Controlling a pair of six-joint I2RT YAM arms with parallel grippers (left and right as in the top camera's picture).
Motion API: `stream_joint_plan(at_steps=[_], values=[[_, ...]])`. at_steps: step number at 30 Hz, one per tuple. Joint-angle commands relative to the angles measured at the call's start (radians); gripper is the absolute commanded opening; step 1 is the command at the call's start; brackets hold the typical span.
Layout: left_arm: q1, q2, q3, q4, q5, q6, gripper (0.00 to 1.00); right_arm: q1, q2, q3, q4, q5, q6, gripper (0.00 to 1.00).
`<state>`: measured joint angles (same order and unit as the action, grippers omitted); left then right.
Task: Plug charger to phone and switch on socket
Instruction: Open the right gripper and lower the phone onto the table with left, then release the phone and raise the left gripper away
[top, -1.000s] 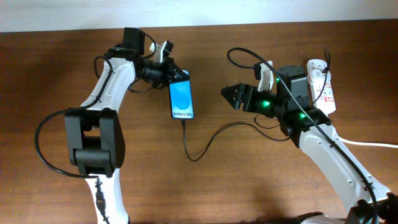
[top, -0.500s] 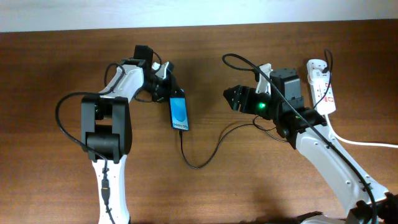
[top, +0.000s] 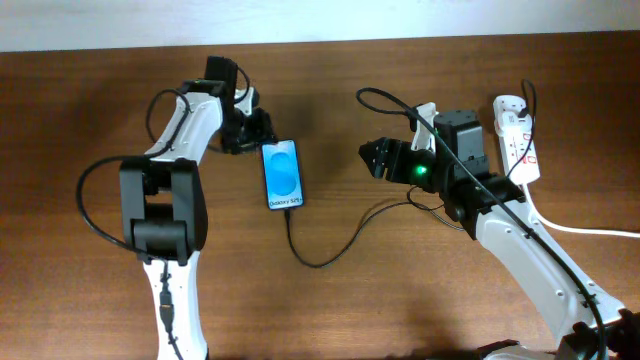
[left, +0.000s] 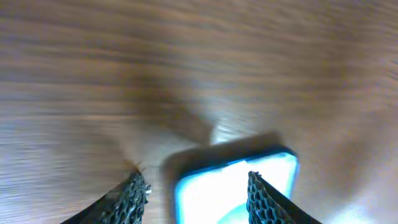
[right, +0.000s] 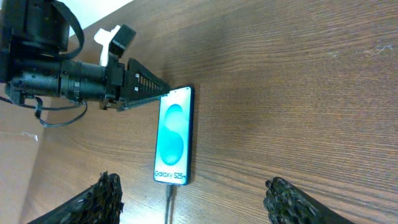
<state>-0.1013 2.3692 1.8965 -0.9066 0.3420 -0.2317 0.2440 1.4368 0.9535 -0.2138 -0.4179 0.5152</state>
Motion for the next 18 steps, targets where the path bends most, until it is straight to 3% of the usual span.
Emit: stream_joint_plan(at_steps=[1,7,9,10,15,17,18], values=[[0.019,0.056,-0.006,-0.026,-0.225,0.002,0.56,0.005,-0.01,0.011,-0.008,0.012,-0.014,0.76],[0.072,0.056,0.362,-0.318,-0.409,0.003,0.55,0.003,-0.013,0.04,-0.058,0.012,-0.095,0.77],[0.113,0.056,0.523,-0.418,-0.418,0.003,0.55,0.003,-0.013,0.108,-0.148,0.012,-0.132,0.77],[0.157,0.056,0.66,-0.497,-0.417,0.016,0.57,-0.01,-0.013,0.206,-0.275,0.026,-0.171,0.77],[0.231,0.056,0.816,-0.601,-0.409,0.158,0.57,-0.134,-0.015,0.401,-0.511,0.064,-0.232,0.77],[0.25,0.056,0.818,-0.605,-0.41,0.181,0.7,-0.209,-0.025,0.461,-0.588,0.064,-0.269,0.77],[0.258,0.056,0.818,-0.611,-0.41,0.18,0.98,-0.246,-0.029,0.477,-0.612,0.065,-0.274,0.77]])
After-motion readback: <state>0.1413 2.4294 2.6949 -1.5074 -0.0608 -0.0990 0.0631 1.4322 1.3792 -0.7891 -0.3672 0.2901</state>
